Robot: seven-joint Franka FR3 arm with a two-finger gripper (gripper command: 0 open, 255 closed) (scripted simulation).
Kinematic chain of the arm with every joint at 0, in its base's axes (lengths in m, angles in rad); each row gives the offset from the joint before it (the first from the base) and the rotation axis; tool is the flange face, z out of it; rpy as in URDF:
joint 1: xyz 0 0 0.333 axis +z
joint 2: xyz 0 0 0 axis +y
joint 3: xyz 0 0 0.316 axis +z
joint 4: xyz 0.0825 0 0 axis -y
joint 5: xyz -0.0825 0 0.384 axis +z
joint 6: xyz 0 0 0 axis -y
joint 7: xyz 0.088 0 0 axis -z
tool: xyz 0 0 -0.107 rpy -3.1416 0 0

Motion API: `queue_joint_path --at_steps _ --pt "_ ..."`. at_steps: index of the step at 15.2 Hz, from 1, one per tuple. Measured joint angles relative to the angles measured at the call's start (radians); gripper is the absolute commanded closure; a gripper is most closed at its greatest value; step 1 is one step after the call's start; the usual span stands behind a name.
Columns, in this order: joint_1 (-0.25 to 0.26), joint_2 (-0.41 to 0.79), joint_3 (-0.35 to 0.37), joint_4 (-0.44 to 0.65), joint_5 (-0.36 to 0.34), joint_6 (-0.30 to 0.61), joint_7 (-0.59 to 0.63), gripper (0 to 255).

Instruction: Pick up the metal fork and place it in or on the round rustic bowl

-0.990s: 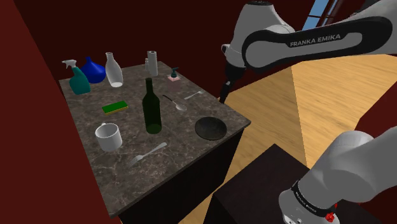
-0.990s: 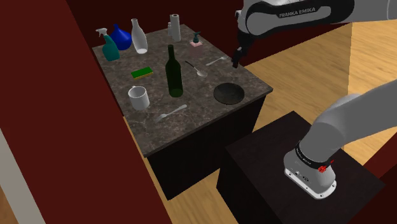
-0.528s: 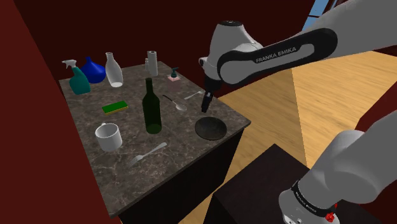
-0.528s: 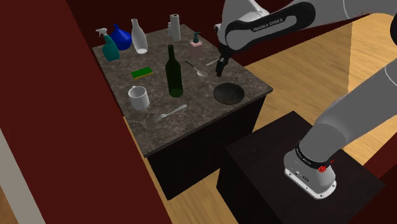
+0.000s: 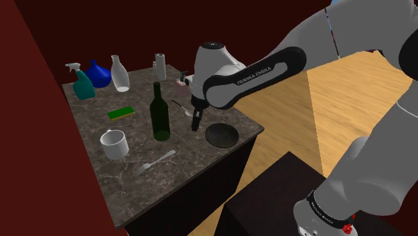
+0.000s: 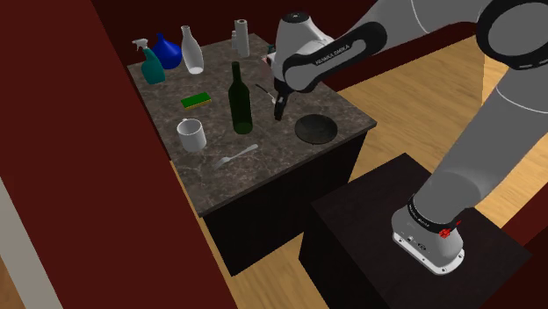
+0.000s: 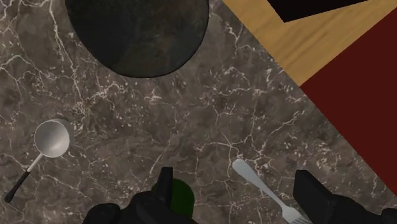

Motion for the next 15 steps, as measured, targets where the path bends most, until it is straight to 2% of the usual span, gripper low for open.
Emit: queue_joint_path --at_steps 5,15 --pt "0.035 0.167 0.026 0.103 -0.045 0.061 -0.019 0" --pt "0.142 0.480 0.058 0.350 -0.146 0.114 -0.050 0"
